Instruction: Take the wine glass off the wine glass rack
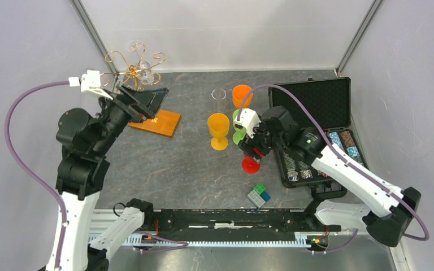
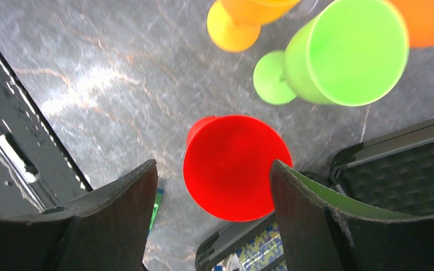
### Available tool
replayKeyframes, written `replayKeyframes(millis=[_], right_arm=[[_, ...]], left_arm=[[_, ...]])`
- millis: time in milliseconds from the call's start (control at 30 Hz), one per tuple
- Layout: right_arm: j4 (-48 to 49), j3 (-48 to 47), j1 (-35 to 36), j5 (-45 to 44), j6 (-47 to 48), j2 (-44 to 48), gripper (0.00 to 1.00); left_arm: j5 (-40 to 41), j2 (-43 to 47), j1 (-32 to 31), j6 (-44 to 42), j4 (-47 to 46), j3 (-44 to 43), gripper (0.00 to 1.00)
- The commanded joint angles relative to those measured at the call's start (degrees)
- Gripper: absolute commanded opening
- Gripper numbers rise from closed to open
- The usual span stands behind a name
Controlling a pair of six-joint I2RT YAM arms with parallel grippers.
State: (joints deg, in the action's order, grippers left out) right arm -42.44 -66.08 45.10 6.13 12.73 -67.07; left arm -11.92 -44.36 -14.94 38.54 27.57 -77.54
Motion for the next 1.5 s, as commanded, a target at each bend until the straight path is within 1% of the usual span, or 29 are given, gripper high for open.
replayKeyframes(millis=[0, 133, 267, 333, 367, 400, 467, 533, 567, 667, 833, 900, 1000, 1033, 1200, 1267, 1467], right_arm=[[8.3, 1.5, 0.2, 1.0, -1.1, 4.5, 0.79], [13.7, 4.2, 0.2, 1.1, -3.9, 7.9, 0.80], [18.7, 7.0, 0.2, 2.1, -6.0, 11.1, 0.79], [20.4, 8.2, 0.1, 2.7, -6.9, 12.3, 0.79], [21.0, 8.6, 0.2, 3.1, -7.5, 13.1, 0.78], [20.9, 8.7, 0.2, 3.2, -7.7, 13.3, 0.78], [21.1, 9.0, 0.2, 3.6, -8.0, 13.7, 0.77], [21.5, 9.5, 0.2, 3.8, -8.3, 14.1, 0.75], [21.5, 9.8, 0.1, 4.0, -8.3, 14.2, 0.75], [22.0, 10.6, 0.2, 4.2, -8.5, 14.5, 0.74], [23.0, 12.1, 0.2, 4.9, -9.4, 14.5, 0.72], [23.0, 12.4, 0.2, 5.1, -9.5, 14.3, 0.71], [22.8, 12.6, 0.2, 4.8, -9.1, 14.2, 0.70], [22.5, 12.4, 0.2, 4.4, -8.8, 14.3, 0.70], [22.4, 11.9, 0.2, 2.5, -7.8, 15.6, 0.70], [22.6, 11.8, 0.2, 2.1, -7.5, 15.9, 0.70], [23.0, 11.8, 0.2, 1.5, -7.1, 15.9, 0.70]], left_arm=[[4.8, -5.8, -0.2, 0.2, -3.2, -5.1, 1.00], [12.4, -11.7, -0.1, -1.7, -1.5, -10.0, 1.00], [22.3, -18.4, 0.4, -5.9, 1.7, -16.5, 1.00], [23.2, -21.7, 1.8, -6.9, 2.5, -19.5, 1.00], [21.3, -25.7, 4.8, -6.6, 4.1, -22.9, 1.00], [19.6, -27.4, 7.0, -5.8, 4.4, -24.0, 0.99], [13.5, -30.0, 12.6, -2.5, 3.4, -24.7, 0.95], [6.9, -32.7, 18.7, 1.9, 1.7, -24.8, 0.87], [5.0, -34.3, 21.1, 3.3, 0.5, -24.8, 0.83], [-1.5, -39.1, 25.5, 7.7, -3.0, -24.7, 0.68], [-8.1, -45.4, 28.9, 12.8, -9.2, -24.0, 0.61], [-9.3, -47.4, 29.6, 14.5, -11.2, -24.0, 0.57], [-10.1, -49.5, 29.8, 16.3, -13.2, -24.1, 0.46], [-9.9, -49.9, 29.8, 16.7, -13.4, -24.0, 0.44], [-5.7, -50.3, 29.8, 18.3, -13.8, -22.3, 0.44], [-3.0, -50.2, 29.8, 18.9, -13.5, -21.4, 0.47], [-0.7, -51.5, 29.7, 19.9, -13.3, -21.0, 0.49]])
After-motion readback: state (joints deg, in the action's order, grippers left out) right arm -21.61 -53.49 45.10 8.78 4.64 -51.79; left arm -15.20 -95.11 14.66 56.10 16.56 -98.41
